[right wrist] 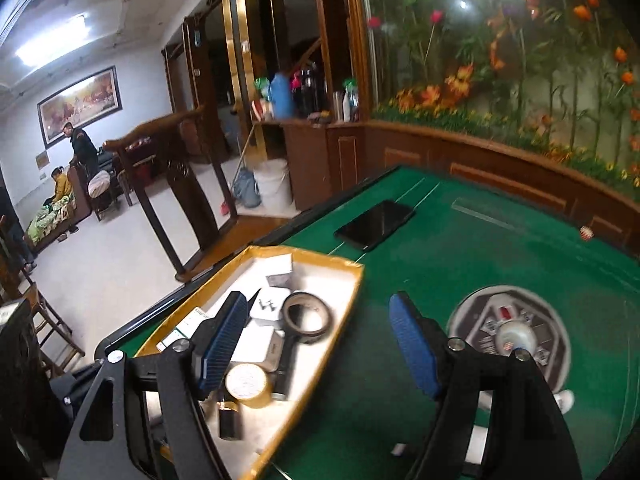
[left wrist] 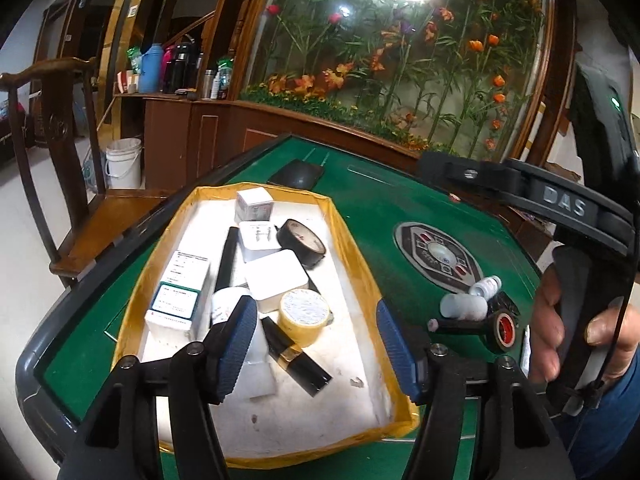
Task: Organize rigid objects
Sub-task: 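Move both tools back to the pile of items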
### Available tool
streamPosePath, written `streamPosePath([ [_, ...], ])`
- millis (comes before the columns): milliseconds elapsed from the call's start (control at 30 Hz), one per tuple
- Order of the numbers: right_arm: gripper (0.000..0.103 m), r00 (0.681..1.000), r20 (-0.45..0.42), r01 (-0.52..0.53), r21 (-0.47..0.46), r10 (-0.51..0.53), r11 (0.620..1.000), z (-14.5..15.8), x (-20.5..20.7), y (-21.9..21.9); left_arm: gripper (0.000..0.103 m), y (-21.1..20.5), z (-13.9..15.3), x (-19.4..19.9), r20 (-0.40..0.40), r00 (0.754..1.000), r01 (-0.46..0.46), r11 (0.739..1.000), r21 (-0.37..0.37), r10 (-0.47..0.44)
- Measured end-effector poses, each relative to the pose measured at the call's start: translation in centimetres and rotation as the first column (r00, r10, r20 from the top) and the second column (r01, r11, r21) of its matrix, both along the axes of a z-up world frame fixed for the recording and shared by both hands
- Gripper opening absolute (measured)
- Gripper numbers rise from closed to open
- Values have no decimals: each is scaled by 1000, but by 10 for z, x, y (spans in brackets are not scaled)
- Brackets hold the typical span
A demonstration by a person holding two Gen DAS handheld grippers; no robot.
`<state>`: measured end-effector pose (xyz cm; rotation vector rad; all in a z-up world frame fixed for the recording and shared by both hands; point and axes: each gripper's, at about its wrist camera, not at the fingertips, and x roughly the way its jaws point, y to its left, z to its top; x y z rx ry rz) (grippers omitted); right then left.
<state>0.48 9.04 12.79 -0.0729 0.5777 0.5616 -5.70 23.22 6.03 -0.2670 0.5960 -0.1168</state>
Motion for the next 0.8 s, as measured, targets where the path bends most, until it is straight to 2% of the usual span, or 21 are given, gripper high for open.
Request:
streamPosePath([
  [100, 73, 998, 55, -16, 27, 15, 1000, 0, -9, -27, 74, -8, 3, -3, 7, 1000, -2, 999, 39, 2],
  [167, 73, 999, 48, -23, 46, 20, 999, -2, -10, -44, 77, -12, 4, -5, 14, 1000, -3, 999, 50, 2],
  [300, 73, 998, -60, -25, 113, 32, 993, -14, -8, -91, 77, -18, 8, -9, 32, 999, 8, 999, 35, -9],
  [433, 73, 995, -95, -3, 40, 7, 999, -32, -15, -129, 77, -29, 11, -11, 44, 999, 29, 999, 34, -30],
  [500, 73, 992, -124, 18, 37, -13, 999, -39, -16, -146, 79, -37, 12, -13, 43, 998, 44, 999, 27, -45],
  [600, 73, 982, -188, 56, 91, -38, 994, -47, -10, -176, 86, -50, 8, -17, 33, 999, 41, 999, 21, -42],
  [667, 73, 971, -233, 84, 139, -50, 987, -49, 0, -193, 87, -60, 8, -19, 50, 996, 74, 997, 13, -74],
  [733, 73, 957, -288, 83, 216, -18, 973, -55, 9, -202, 87, -74, 5, -18, 37, 993, 112, 993, 33, -113],
  [800, 73, 945, -327, 72, 236, 9, 969, -65, 10, -201, 87, -88, 2, -17, 28, 990, 133, 989, 62, -135],
])
